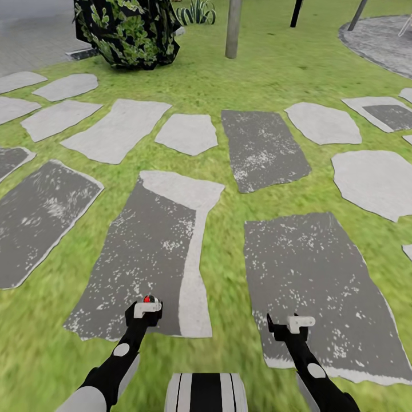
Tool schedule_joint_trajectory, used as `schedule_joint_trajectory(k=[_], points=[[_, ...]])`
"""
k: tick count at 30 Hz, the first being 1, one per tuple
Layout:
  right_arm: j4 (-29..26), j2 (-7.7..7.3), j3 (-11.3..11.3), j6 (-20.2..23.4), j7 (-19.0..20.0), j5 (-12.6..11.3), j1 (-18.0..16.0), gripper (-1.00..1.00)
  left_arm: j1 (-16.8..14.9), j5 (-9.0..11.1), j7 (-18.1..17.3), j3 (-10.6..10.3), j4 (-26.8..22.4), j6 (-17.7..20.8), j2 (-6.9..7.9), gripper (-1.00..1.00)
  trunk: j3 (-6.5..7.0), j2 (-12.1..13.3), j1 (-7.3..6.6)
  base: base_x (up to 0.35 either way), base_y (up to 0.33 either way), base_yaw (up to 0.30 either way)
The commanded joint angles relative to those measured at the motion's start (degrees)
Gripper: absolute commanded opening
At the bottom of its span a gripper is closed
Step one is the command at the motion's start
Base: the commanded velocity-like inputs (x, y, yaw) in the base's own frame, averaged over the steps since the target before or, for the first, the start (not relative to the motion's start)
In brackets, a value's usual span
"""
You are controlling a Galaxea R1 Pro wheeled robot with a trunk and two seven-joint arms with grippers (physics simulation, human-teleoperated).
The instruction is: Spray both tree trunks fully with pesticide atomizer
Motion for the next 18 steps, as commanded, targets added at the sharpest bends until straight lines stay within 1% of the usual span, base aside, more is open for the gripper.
schedule_joint_trajectory(k=[1,18], points=[[0.00,-0.01,0.00,0.00,0.00,0.01,0.00,1.00,0.00,0.03,-0.02,-0.02,0.03,0.00,0.01,1.00,-0.04,0.00,0.00,0.000,0.000,0.000],[0.00,0.02,0.00,0.00,-0.01,0.01,0.00,1.00,0.00,0.00,0.05,0.00,0.06,0.00,-0.07,1.00,-0.33,0.00,0.00,0.026,0.000,0.000]])
